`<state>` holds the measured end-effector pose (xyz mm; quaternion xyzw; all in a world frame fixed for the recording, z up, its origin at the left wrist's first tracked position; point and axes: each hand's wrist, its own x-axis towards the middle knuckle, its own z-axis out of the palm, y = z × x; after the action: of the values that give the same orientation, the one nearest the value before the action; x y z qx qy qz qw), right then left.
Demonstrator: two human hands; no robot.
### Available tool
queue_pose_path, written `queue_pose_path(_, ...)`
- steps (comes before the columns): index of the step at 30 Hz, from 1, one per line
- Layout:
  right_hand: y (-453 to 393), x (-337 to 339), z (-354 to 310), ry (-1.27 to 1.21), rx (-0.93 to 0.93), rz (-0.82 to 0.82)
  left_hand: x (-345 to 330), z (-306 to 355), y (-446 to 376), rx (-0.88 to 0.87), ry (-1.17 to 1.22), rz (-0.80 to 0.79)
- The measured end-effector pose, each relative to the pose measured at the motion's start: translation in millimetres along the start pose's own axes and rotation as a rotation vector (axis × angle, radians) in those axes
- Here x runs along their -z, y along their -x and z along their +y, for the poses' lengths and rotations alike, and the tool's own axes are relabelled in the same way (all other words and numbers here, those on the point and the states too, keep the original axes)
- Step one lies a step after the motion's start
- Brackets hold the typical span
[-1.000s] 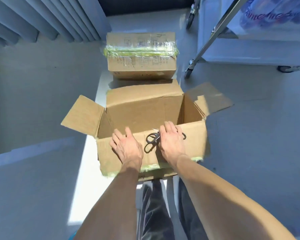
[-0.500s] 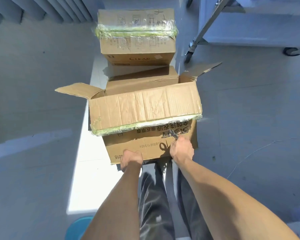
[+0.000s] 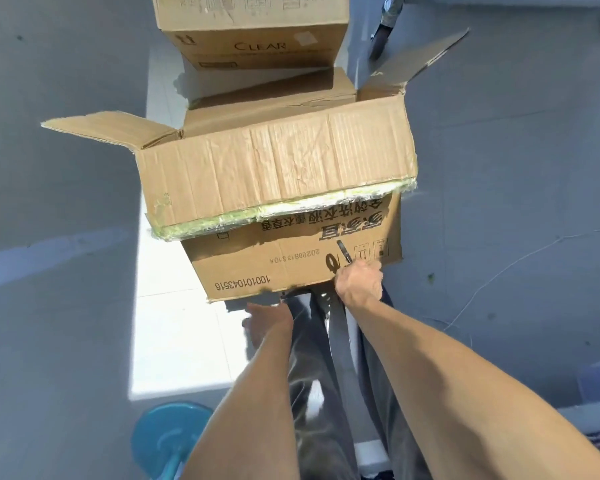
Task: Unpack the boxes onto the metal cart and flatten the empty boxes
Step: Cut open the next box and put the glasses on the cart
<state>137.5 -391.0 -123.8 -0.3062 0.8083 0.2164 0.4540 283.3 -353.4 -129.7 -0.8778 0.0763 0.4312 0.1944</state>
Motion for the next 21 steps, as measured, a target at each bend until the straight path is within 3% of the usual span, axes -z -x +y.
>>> queue_pose_path(5,-12.9,12.6,-7.1,-0.141,-0.07,0.253,24.4,24.8,-21.9,-0.126,-0.052,0.264)
queue_pose_path(11,-38.5,26.3,-32.8,-0.244,0.052,0.358,52.8,68.0,-63.2,-0.178,0.074,0.324)
queue_pose_path(14,-47.5,23.5,-36.6,-0.12,0.024,0.396,56.4,75.6,-70.4,-0.095,0.175,0.28)
queue_pose_path(17,-48.8,19.8,-31.3,-0.129,-0.046,0.315,49.4,62.8,-73.7,0.012,0.314,0.21)
queue_pose_path(21,-45.3,5.9,-22.9,-0.143,-0.308,0.145,27.7,42.1,-74.2,0.038,0.513,0.107)
